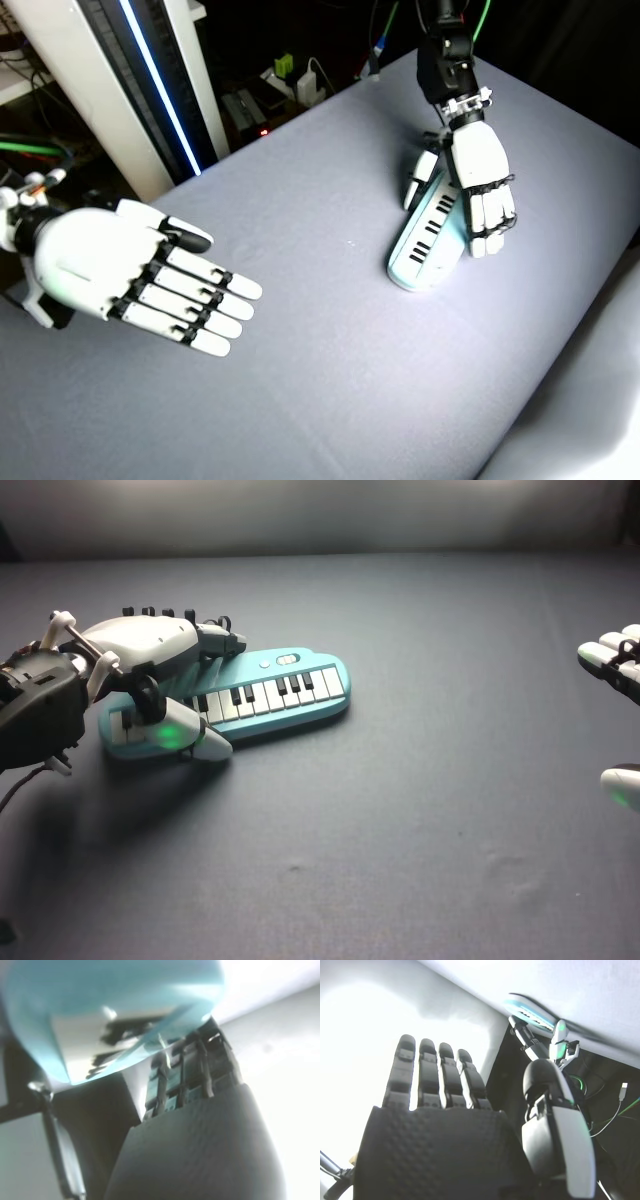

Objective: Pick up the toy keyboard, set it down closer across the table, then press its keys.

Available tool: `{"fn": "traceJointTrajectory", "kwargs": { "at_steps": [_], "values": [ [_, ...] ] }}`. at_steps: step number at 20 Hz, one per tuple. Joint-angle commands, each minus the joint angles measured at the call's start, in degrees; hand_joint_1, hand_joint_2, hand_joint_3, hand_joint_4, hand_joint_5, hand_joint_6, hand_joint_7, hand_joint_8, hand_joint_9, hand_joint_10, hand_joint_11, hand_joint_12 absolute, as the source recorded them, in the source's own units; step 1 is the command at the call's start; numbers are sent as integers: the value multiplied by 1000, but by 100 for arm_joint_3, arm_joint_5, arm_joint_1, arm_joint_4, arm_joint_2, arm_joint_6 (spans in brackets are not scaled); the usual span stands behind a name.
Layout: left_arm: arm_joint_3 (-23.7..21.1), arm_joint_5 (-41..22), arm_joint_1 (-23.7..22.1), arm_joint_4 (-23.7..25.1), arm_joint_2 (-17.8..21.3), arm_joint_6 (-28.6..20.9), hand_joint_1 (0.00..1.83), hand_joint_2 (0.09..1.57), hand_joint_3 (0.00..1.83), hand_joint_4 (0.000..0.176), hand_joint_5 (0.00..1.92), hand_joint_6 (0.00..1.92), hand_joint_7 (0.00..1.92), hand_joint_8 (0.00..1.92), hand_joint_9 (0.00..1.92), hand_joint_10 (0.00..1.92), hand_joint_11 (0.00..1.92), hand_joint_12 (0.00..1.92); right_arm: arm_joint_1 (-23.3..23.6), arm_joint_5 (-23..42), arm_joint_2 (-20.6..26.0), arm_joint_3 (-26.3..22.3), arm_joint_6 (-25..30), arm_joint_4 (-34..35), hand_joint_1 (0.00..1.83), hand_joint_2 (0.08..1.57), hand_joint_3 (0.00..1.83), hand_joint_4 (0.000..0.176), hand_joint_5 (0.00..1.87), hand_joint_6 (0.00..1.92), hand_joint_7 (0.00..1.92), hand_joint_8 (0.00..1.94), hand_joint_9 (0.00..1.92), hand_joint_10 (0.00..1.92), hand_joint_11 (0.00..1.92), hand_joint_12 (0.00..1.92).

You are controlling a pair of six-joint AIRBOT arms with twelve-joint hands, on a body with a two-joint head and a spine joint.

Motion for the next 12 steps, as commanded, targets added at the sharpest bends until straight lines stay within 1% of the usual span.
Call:
{"fn": "traceJointTrajectory", "kwargs": {
  "at_steps": [1, 2, 3, 4, 5, 6, 7, 8, 9, 11, 12],
  "values": [
    [20, -104, -18, 87, -29, 107, 1254, 1116, 1, 0, 385, 866, 486, 473, 360, 1289, 388, 1753, 6, 718, 18, 23, 30, -24, 154, 1342, 6, 0, 0, 0, 0, 0, 0, 0, 0, 0],
    [26, -80, -32, 105, -29, 107, 1282, 1112, 0, 0, 340, 1081, 476, 820, 420, 1432, 454, 1837, 4, 722, 18, 23, 40, -24, 156, 1344, 6, 0, 0, 0, 0, 0, 0, 0, 0, 0],
    [26, -70, -45, 126, -29, 107, 1286, 1112, 0, 0, 322, 1149, 441, 974, 427, 1483, 468, 1865, 0, 724, 18, 23, 41, -24, 157, 1344, 6, 0, 0, 0, 0, 0, 0, 0, 0, 0],
    [17, -69, -74, 176, -22, 108, 1306, 1201, 13, 0, 323, 1194, 659, 1333, 458, 1528, 474, 1879, -4, 724, 18, 23, 49, -21, 156, 1344, 6, 0, 0, 0, 0, 0, 0, 0, 0, 0],
    [-4, -86, -98, 218, -7, 108, 1148, 1286, 8, 0, 523, 1543, 665, 1424, 472, 1554, 471, 1886, -11, 725, 18, 23, 55, -18, 167, 1347, 5, 0, 0, 0, 0, 0, 0, 0, 0, 0],
    [-50, -132, -134, 272, 33, 108, 1263, 1165, 0, 0, 354, 1389, 421, 1221, 425, 1507, 438, 1857, -18, 727, 18, 23, 61, -14, 168, 1348, 5, 0, 0, 0, 0, 0, 0, 0, 0, 0],
    [-136, -235, -172, 337, 100, 108, 1295, 1137, 0, 0, 296, 1316, 328, 1113, 387, 1451, 439, 1805, -23, 730, 18, 23, 69, -12, 141, 1342, 2, 0, 0, 0, 0, 0, 0, 0, 0, 0],
    [-237, -381, -196, 382, 181, 108, 1326, 1132, 0, 0, 265, 1365, 283, 1094, 333, 1476, 416, 1821, -25, 734, 18, 23, 81, -12, 134, 1341, 2, 0, 0, 0, 0, 0, 0, 0, 0, 0],
    [-299, -474, -205, 418, 226, 107, 1346, 1121, 0, 0, 241, 1460, 257, 1126, 262, 1510, 355, 1868, -27, 736, 18, 23, 86, -11, 133, 1345, 3, 0, 0, 0, 0, 0, 0, 0, 0, 0],
    [-543, -801, -244, 616, 375, 84, 1349, 1122, 0, 0, 232, 1494, 227, 1164, 223, 1533, 320, 1905, -51, 799, 19, 23, 163, -10, 136, 1345, 3, 0, 0, 0, 0, 0, 0, 0, 0, 0],
    [-617, -901, -255, 752, 409, 21, 1303, 1141, 6, 0, 221, 1469, 223, 1173, 304, 1584, 442, 1918, -62, 838, 19, 22, 195, -10, 144, 1344, 2, 2, 0, 0, 0, 0, 0, 0, 0, 0]
  ]
}}
